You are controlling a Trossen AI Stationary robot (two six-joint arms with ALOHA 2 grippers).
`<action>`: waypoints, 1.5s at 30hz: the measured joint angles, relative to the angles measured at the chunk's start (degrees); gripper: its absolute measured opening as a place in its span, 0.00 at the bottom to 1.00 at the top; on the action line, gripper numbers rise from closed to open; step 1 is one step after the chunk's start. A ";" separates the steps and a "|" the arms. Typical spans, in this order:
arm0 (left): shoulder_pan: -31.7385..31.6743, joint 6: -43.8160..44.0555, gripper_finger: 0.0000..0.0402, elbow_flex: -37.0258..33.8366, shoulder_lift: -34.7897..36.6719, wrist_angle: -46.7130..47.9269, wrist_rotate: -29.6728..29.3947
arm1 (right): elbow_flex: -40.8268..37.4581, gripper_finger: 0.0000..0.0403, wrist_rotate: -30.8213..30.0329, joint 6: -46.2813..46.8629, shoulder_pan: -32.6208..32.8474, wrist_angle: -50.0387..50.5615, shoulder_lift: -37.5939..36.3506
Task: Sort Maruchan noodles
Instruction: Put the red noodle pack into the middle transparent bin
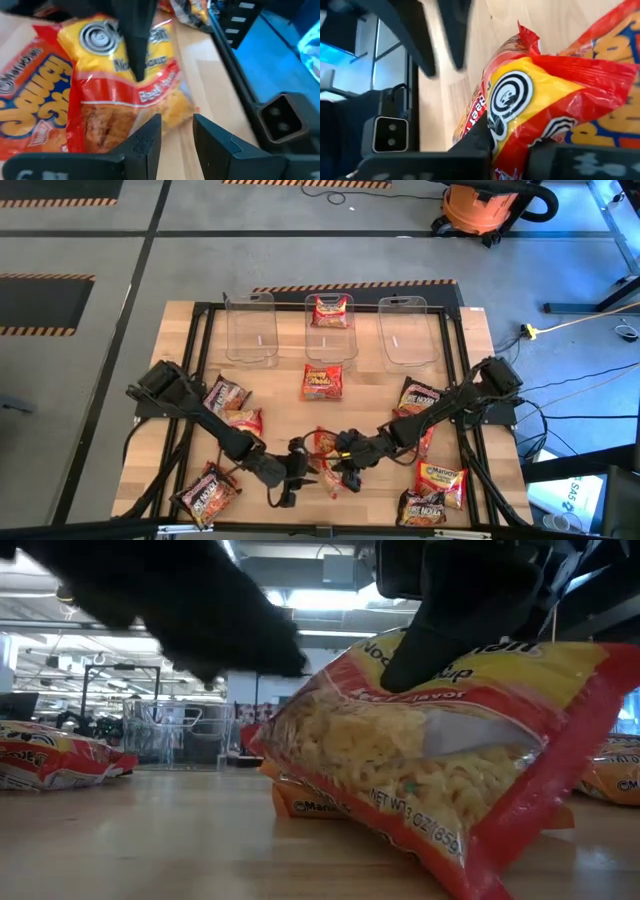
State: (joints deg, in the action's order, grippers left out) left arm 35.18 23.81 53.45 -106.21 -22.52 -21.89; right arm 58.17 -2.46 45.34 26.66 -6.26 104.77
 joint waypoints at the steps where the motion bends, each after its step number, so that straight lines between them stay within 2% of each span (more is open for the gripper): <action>1: 0.37 -0.15 0.26 0.00 1.77 2.50 -0.03 | -0.04 0.02 -0.09 -1.28 0.00 0.27 -0.51; 5: 1.95 -0.37 0.26 -0.52 7.78 10.36 -0.15 | -0.02 0.02 -2.60 -5.86 0.00 0.90 -3.45; 8: 2.98 -0.36 0.26 -3.73 12.02 11.80 -0.35 | 0.00 0.01 -4.11 -10.53 -0.13 1.64 -5.60; 11: 3.90 0.40 0.26 -9.52 15.98 8.78 -2.57 | 0.00 0.01 -5.26 -14.46 -0.74 2.22 -7.14; 17: 3.10 2.66 0.26 -21.10 20.01 -5.95 -4.02 | 0.00 0.00 -4.87 -22.68 -4.26 3.55 -9.49; 21: 1.34 1.32 0.26 -24.58 21.30 -7.80 -3.80 | 0.00 0.00 -2.19 -29.96 -9.32 3.53 -11.97; 29: -3.71 -5.79 0.26 -27.06 26.39 -7.51 -1.36 | 1.42 0.00 1.99 -43.72 -20.63 6.85 -16.63; 39: -10.89 -11.61 0.26 -27.19 35.08 -0.92 -1.47 | 16.93 0.00 1.22 -58.42 -34.35 29.82 -16.65; 45: -15.13 -15.28 0.26 -27.19 44.99 7.26 -1.64 | 23.62 0.00 1.83 -68.62 -44.30 31.89 -15.47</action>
State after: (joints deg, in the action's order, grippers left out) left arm 20.05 8.53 26.26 -61.22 -15.25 -23.53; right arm 81.79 -0.63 -23.27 -17.64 25.64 89.30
